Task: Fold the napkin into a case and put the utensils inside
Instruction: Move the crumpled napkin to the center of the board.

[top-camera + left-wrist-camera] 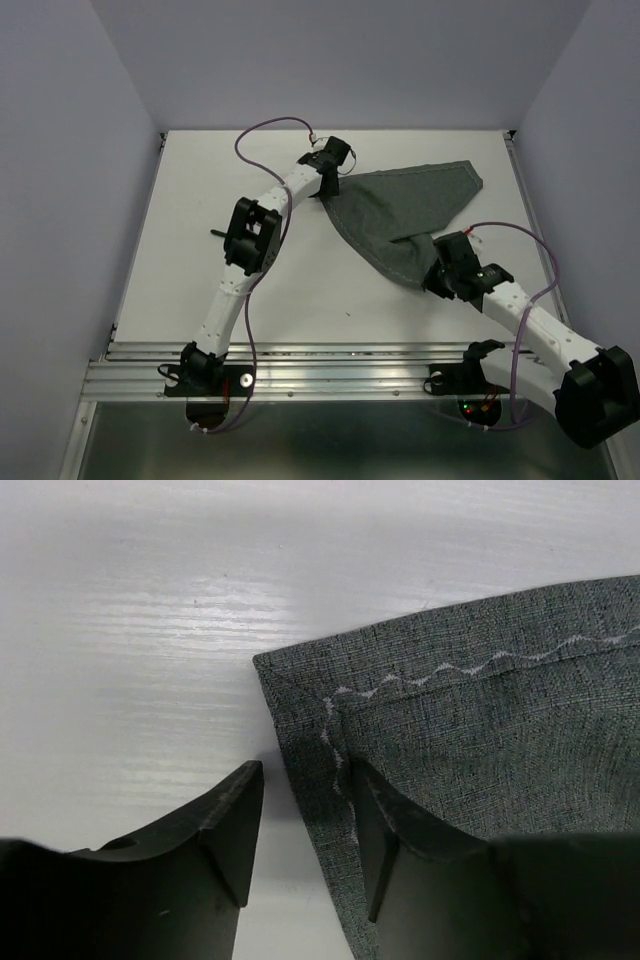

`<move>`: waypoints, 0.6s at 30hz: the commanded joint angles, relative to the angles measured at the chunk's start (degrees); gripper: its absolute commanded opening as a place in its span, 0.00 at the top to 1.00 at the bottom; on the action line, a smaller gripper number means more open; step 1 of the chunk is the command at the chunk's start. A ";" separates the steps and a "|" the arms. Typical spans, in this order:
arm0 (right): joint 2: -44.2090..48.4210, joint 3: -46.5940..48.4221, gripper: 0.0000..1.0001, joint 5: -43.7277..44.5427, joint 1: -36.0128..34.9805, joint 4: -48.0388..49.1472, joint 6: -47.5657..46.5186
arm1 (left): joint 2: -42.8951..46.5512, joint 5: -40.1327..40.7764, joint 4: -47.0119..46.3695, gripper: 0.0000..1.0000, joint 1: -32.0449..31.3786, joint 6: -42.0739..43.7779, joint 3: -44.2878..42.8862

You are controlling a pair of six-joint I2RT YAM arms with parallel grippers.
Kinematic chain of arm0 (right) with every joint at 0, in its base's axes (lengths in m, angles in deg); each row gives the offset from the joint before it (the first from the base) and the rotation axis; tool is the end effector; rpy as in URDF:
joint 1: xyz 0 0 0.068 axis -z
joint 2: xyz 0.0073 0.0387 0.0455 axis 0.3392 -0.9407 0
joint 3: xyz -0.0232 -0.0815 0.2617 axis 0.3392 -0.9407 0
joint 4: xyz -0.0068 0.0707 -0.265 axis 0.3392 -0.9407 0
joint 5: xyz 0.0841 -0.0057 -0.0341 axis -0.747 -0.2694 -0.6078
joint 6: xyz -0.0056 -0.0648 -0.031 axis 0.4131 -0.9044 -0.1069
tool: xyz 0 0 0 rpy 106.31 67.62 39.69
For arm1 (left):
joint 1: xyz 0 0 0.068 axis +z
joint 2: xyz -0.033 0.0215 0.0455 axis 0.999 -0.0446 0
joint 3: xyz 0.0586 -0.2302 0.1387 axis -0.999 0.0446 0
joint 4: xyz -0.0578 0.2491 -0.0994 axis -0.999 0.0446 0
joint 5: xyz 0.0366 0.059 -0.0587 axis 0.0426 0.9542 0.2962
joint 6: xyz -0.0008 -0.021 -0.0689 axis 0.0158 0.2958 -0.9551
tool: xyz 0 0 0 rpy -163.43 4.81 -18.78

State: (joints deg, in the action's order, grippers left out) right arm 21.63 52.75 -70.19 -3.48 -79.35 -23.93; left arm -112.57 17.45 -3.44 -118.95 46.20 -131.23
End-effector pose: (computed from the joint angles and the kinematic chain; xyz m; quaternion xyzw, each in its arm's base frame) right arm 0.1964 0.0712 0.1725 0.2486 0.9224 0.0848 0.2833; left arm 0.5067 -0.2897 0.1536 -0.0131 0.9322 -0.0387 0.3596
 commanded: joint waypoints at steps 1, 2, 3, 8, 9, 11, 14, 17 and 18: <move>3.08 0.69 0.99 1.20 -0.07 -0.20 1.81 | -0.88 -0.41 0.85 0.52 -0.22 -1.76 -1.61; 3.52 0.43 0.99 1.28 -0.07 -0.38 1.90 | -1.06 -1.12 0.59 0.54 -0.22 -1.76 -1.52; 3.88 0.34 0.99 1.28 -0.07 -0.99 1.99 | -1.23 -1.48 0.68 0.55 -0.22 -1.84 -1.70; 6.43 0.08 0.99 2.16 -0.07 -4.06 1.99 | -1.85 -2.27 0.68 0.71 -0.22 -1.14 -0.65; 6.86 0.16 0.99 2.51 -0.07 -4.51 1.99 | -1.76 -2.27 0.68 0.81 -0.22 -1.06 -0.47; 7.92 0.16 0.99 3.48 -0.07 -5.21 2.17 | -1.33 -3.14 0.94 1.00 -0.05 -1.14 -0.12; 8.62 0.77 0.98 4.88 -0.07 -5.56 2.52 | 3.05 -3.41 -1.25 1.00 0.04 -1.93 4.17; 8.28 1.83 0.98 5.76 -0.07 -6.62 2.17 | 12.10 -4.28 -7.55 1.00 0.30 -1.93 17.23; 8.10 2.01 0.98 5.77 -0.07 -6.62 2.08 | 14.30 -4.29 -9.06 1.00 0.48 -2.37 17.29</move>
State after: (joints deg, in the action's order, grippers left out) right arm 29.46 52.79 -67.28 -3.48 -83.92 -22.20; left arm -107.39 14.45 -10.08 -118.89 44.76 -121.17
